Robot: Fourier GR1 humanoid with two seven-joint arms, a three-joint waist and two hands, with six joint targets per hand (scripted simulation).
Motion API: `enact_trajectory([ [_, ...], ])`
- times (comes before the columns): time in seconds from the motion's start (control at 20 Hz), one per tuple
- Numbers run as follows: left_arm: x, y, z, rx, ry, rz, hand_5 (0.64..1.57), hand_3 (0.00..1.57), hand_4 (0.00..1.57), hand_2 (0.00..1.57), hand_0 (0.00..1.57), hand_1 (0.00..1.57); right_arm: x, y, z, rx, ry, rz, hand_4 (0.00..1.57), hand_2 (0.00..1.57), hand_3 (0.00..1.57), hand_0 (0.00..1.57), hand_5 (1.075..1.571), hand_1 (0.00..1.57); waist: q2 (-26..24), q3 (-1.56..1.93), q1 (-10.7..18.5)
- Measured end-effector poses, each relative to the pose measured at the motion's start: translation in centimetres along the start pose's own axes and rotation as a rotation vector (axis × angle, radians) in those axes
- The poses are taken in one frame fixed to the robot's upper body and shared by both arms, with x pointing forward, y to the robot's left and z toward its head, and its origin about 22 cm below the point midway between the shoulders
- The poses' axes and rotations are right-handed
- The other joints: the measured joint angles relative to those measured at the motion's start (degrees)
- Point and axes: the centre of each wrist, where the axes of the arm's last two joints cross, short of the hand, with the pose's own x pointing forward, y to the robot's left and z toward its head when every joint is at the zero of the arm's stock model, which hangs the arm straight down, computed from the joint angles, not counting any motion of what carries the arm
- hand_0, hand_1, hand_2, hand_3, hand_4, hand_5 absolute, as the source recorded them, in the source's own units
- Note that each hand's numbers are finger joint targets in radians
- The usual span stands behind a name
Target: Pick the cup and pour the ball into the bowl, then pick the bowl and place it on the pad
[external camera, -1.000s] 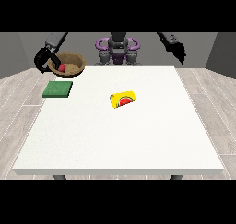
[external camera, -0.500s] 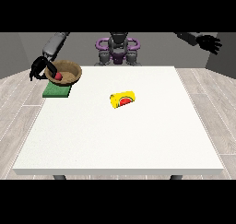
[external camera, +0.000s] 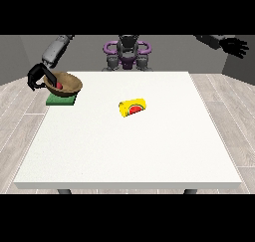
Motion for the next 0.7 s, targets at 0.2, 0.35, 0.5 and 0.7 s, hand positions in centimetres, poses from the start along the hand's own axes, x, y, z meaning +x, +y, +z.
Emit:
enact_trajectory([
  [0.2,0.7,0.0,-0.6,-0.002,-0.012,0.000,1.549,0.00,1.18,0.00,0.00,0.00,0.5,-0.8,-0.6,0.022,0.019,-0.011,0.00,0.36,0.44,0.00,1.412,0.00,0.6,0.02,0.5],
  [0.35,0.5,-0.3,-0.3,-0.019,-0.001,0.004,1.567,0.00,1.08,0.00,0.00,0.00,0.7,-0.7,-0.8,0.038,0.021,-0.017,0.00,0.00,0.12,0.00,1.369,0.00,-0.3,0.03,0.8],
  [0.5,-0.2,-3.5,-0.6,-0.072,0.048,0.016,1.559,0.00,0.90,0.00,0.00,0.00,0.3,-0.5,-0.8,0.056,0.058,0.004,0.00,0.00,0.00,0.00,1.354,0.00,-3.8,0.07,0.6],
  [0.7,-1.9,-7.4,-0.1,-0.111,0.168,0.025,1.559,0.00,0.90,0.00,0.00,0.00,2.0,0.4,-1.1,0.120,0.091,0.030,0.48,0.00,0.00,0.00,1.434,0.00,-11.7,0.04,-0.4],
])
